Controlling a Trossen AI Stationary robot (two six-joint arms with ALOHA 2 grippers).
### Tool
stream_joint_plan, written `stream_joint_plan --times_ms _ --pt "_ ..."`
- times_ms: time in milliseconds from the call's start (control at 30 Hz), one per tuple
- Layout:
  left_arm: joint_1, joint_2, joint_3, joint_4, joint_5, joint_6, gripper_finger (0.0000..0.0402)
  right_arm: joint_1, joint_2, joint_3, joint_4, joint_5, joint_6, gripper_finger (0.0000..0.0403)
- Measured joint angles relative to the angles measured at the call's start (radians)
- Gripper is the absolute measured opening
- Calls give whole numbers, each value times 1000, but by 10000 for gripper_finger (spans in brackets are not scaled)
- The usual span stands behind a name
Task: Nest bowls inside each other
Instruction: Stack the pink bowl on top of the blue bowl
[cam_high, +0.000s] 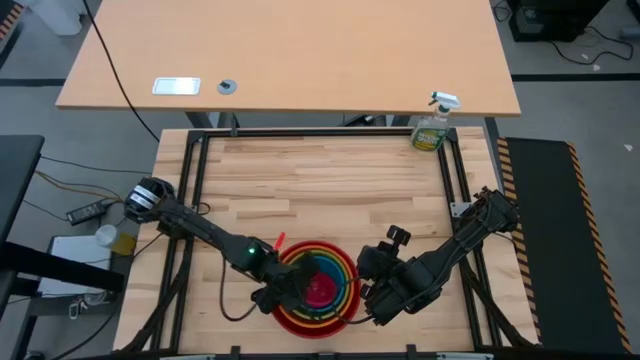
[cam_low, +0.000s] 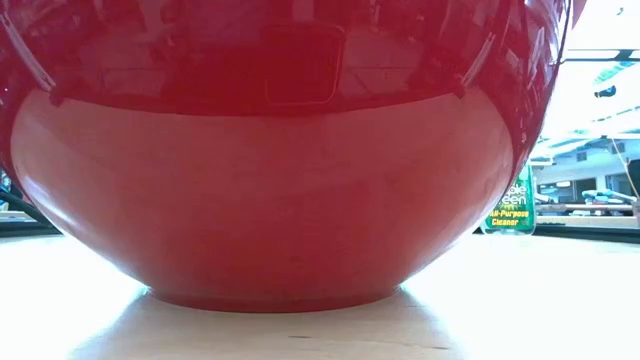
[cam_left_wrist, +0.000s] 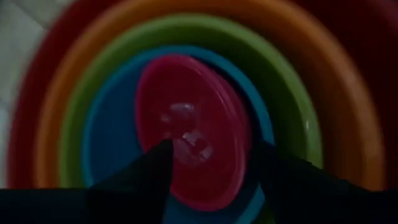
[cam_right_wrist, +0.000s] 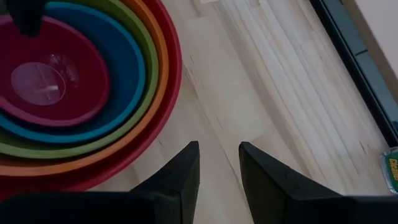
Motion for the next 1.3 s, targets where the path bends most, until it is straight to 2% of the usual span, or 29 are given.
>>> stream_joint_plan --times_ms 133,333,700,833,933,1167,1300 --pt "-13 -85 0 -3 19 -57 245 0 0 0 0 -1 0 122" --pt "-8 -180 1 37 128 -162 246 0 0 0 2 -1 0 122" --pt "-7 -40 -47 179 122 -282 246 0 0 0 22 12 -7 122" --pt "-6 12 -48 221 51 -334 246 0 0 0 29 13 -15 122" --pt "-6 36 -48 220 37 -345 246 0 0 0 29 13 -16 122" --pt "-7 2 -48 200 -34 -306 246 1 0 0 34 13 -19 122" --pt "-8 -5 -47 200 -39 -295 246 1 0 0 38 13 -19 122"
